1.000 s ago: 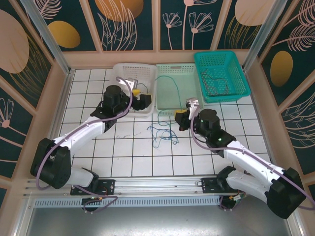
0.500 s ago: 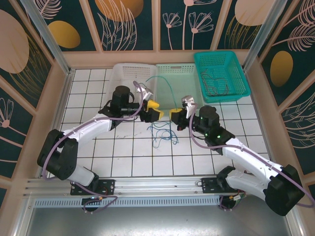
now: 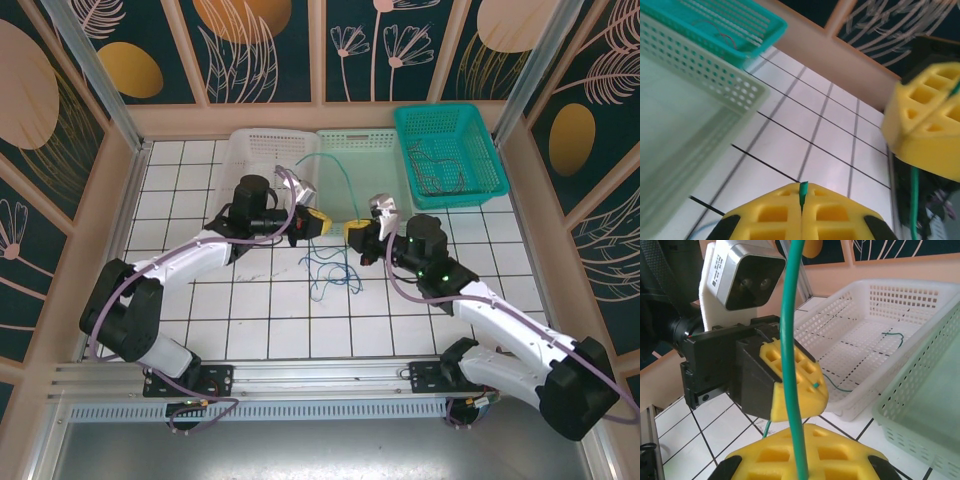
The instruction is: Untangle the cables
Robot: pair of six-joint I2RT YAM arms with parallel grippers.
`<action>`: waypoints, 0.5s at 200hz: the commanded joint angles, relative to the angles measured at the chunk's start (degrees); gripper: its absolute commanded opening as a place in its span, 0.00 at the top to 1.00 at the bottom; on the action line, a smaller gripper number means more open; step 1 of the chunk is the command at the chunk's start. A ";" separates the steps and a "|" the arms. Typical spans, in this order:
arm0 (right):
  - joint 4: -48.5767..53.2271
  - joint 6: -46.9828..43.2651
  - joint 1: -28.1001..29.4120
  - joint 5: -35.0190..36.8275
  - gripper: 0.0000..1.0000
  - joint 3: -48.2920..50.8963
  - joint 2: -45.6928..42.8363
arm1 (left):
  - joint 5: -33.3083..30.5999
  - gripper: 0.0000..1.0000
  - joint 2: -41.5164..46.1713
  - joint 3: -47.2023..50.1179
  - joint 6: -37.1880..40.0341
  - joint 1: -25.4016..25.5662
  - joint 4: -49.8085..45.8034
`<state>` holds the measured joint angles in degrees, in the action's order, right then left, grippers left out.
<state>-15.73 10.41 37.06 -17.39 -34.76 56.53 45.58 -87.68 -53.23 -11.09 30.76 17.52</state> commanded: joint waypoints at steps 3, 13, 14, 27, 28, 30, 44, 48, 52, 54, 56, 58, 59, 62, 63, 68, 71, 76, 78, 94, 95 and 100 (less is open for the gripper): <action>-3.97 1.40 -0.50 4.31 1.00 1.25 -1.96 | -7.38 1.00 3.72 3.51 -5.92 0.12 8.73; -5.41 2.81 -0.51 7.09 1.00 2.60 -2.75 | -10.32 1.00 4.90 5.24 -8.77 0.11 11.74; -5.61 2.88 -0.50 7.31 1.00 2.82 -2.92 | -10.59 1.00 5.07 5.42 -9.08 0.10 11.88; -9.68 5.04 -0.50 10.28 1.00 5.40 -4.54 | -14.96 1.00 6.79 7.71 -12.61 0.15 15.35; -10.03 5.18 -0.50 10.49 1.00 5.58 -4.65 | -15.33 1.00 6.94 7.80 -12.89 0.12 15.49; -10.66 5.41 -0.52 10.94 1.00 6.00 -4.87 | -16.22 1.00 7.27 8.21 -13.29 0.14 16.07; -15.08 8.35 -0.50 13.33 1.00 8.35 -5.64 | -21.81 1.00 9.37 11.10 -18.09 0.13 20.19; -16.44 9.24 -0.51 13.92 1.00 9.01 -5.69 | -23.07 1.00 10.01 12.08 -19.45 0.13 21.67; -17.77 10.06 -0.50 14.51 1.00 9.64 -5.65 | -24.60 1.00 10.67 13.19 -21.17 0.14 23.23; -18.42 10.46 -0.54 14.73 1.00 9.92 -5.56 | -25.53 1.00 11.03 13.76 -22.09 0.12 24.09; -19.11 10.91 -0.51 14.92 1.00 10.18 -5.45 | -26.31 1.00 11.24 14.36 -23.06 0.14 24.99; -19.79 11.40 -0.50 15.17 1.00 10.45 -5.38 | -27.01 1.00 11.64 14.93 -24.03 0.17 25.83; -20.14 11.61 -0.54 15.27 1.00 10.56 -5.29 | -27.33 1.00 11.78 15.27 -24.53 0.13 26.39; -21.06 12.33 -0.44 15.70 1.00 10.90 -5.04 | -28.30 1.00 12.24 16.20 -25.83 0.09 28.00; -21.39 12.56 -0.42 15.89 1.00 11.05 -5.03 | -28.46 1.00 12.39 16.52 -26.09 0.13 28.62; -22.84 13.84 -0.41 16.79 1.00 11.43 -4.67 | -29.77 1.00 12.96 18.13 -28.71 0.14 31.46; -23.90 14.90 -0.40 17.64 1.00 11.74 -4.18 | -30.41 1.00 13.34 19.09 -30.21 0.17 33.36; -25.49 16.17 -0.39 17.99 1.00 12.08 -3.59 | -31.55 1.00 13.82 20.60 -32.14 0.17 36.18; -26.15 16.69 -0.38 18.53 1.00 12.26 -3.33 | -31.99 1.00 13.95 21.15 -32.94 0.17 36.97; -31.97 20.97 -0.38 21.27 1.00 13.19 -1.12 | -34.81 1.00 15.05 24.47 -38.96 0.20 42.26; -32.25 21.23 -0.35 21.39 1.00 13.21 -0.96 | -35.27 1.00 15.15 24.66 -39.29 0.23 42.47; -33.88 22.46 -0.32 21.90 1.00 13.38 -0.29 | -36.16 1.00 15.60 25.47 -40.55 0.39 43.19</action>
<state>-36.07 24.51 37.21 -3.01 -22.92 53.91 19.92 -74.24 -31.55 -39.64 31.81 47.31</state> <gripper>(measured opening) 0.057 0.056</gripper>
